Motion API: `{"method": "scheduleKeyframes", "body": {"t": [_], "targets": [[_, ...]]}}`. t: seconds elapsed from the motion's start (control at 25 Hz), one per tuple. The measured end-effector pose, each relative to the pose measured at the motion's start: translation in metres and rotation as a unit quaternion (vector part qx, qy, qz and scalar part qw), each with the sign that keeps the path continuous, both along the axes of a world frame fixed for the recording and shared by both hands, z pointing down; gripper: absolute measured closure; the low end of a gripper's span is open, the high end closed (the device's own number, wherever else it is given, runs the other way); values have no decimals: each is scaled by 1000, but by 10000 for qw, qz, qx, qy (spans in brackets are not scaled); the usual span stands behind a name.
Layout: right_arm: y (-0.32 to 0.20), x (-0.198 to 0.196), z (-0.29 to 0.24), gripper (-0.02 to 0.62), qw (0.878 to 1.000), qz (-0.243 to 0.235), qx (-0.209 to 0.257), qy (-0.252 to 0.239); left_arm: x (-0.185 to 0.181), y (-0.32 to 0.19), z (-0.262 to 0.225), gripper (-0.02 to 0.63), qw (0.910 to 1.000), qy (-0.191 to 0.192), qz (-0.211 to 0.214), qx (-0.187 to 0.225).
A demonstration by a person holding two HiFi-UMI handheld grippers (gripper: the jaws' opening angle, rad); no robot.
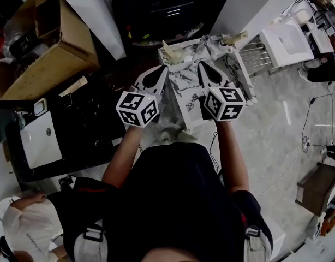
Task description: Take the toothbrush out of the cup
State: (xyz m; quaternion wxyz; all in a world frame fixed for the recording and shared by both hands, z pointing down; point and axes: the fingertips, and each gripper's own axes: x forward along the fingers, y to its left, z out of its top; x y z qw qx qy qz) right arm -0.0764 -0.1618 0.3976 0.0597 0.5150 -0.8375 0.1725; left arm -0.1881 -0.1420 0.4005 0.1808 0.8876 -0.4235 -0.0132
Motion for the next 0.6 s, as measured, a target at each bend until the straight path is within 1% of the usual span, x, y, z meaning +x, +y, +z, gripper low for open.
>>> {"method": "scheduleKeyframes", "body": {"t": [0.32, 0.6], "targets": [[-29, 6, 13, 561, 9995, -250, -183, 3, 8, -20, 14, 595, 9995, -1, -266, -191], [-48, 14, 25, 561, 9985, -437, -322, 1, 8, -42, 33, 595, 9969, -51, -702, -350]]}}
